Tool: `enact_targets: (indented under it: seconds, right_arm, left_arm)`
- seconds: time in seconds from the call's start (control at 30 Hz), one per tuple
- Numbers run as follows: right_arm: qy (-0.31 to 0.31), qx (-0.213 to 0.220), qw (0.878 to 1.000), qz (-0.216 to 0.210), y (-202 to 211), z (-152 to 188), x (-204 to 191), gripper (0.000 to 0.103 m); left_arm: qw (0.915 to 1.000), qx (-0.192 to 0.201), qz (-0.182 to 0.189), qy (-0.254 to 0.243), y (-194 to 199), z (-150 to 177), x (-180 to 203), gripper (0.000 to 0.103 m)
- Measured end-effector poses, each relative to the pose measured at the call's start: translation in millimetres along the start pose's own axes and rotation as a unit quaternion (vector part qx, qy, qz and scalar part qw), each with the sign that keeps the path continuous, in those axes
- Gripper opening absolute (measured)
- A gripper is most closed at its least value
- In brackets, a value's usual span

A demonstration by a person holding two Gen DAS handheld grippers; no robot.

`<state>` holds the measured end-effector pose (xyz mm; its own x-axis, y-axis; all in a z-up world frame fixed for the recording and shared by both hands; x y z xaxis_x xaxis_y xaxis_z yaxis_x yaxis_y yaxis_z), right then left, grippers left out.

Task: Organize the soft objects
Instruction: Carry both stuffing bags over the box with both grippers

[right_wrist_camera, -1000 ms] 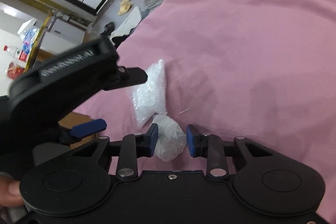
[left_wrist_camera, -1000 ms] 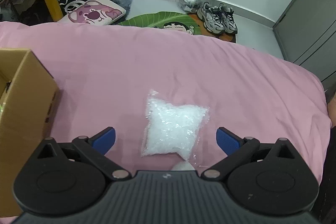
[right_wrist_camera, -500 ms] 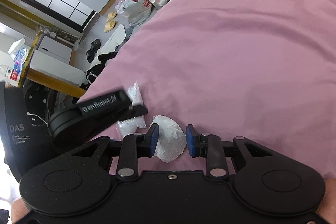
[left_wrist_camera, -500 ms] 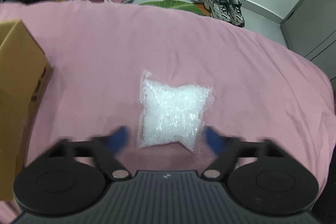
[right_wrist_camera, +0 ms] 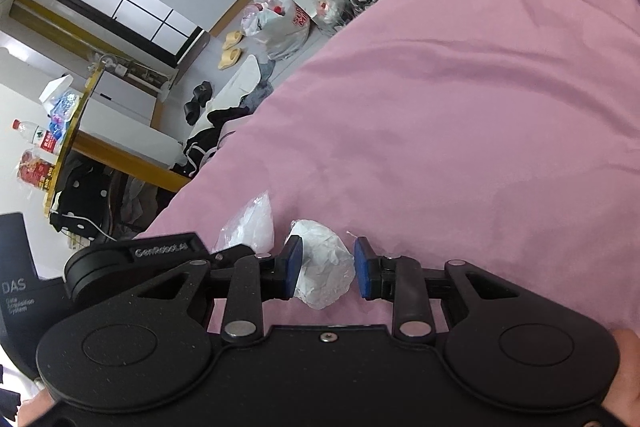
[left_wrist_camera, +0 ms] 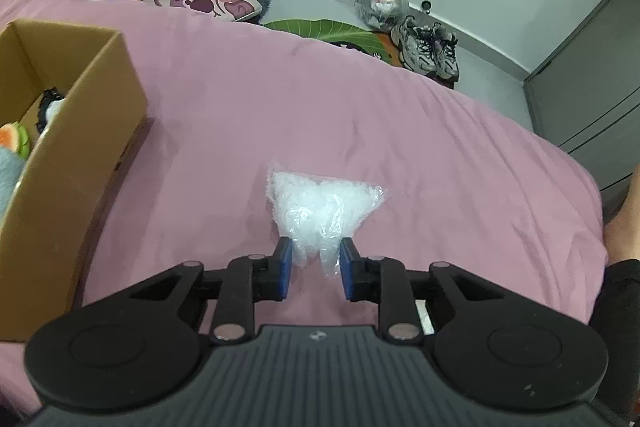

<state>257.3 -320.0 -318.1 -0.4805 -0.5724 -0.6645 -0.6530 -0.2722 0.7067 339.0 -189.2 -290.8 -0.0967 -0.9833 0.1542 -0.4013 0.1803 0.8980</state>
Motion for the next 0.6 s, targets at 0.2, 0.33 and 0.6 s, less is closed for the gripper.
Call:
enact_targets:
  seconds: [0.2,0.33,0.6]
  right_arm:
    - [0.019,0.004,1.000,-0.011,10.9,1.7,-9.9,0.028]
    - [0.037,0.007,0.999,-0.019,18.5,5.3,-21.4,0.028]
    - [0.068,0.013,0.997,-0.040,29.3,10.1,-51.6,0.028]
  left_arm:
    - [0.9999,0.015,0.006,0.002,21.8,2.6,-3.9,0.021]
    - [0.9995,0.029,0.008,0.000,39.6,3.3,-7.3,0.021]
    - [0.9982,0.059,0.009,0.000,73.9,0.1,-18.9,0.021]
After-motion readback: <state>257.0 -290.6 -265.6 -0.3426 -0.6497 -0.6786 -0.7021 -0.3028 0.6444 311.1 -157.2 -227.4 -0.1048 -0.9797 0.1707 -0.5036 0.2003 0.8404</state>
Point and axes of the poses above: each gripper's, at about its wrist camera, not at the fingertips, and y roughly against the way its jaws point, x to its right, z to its underside, the point moved 9 cm from there along -y, roughly the way its jaws point, and after that the axes turned 8 degrees about -y, right-handed, at the moved point
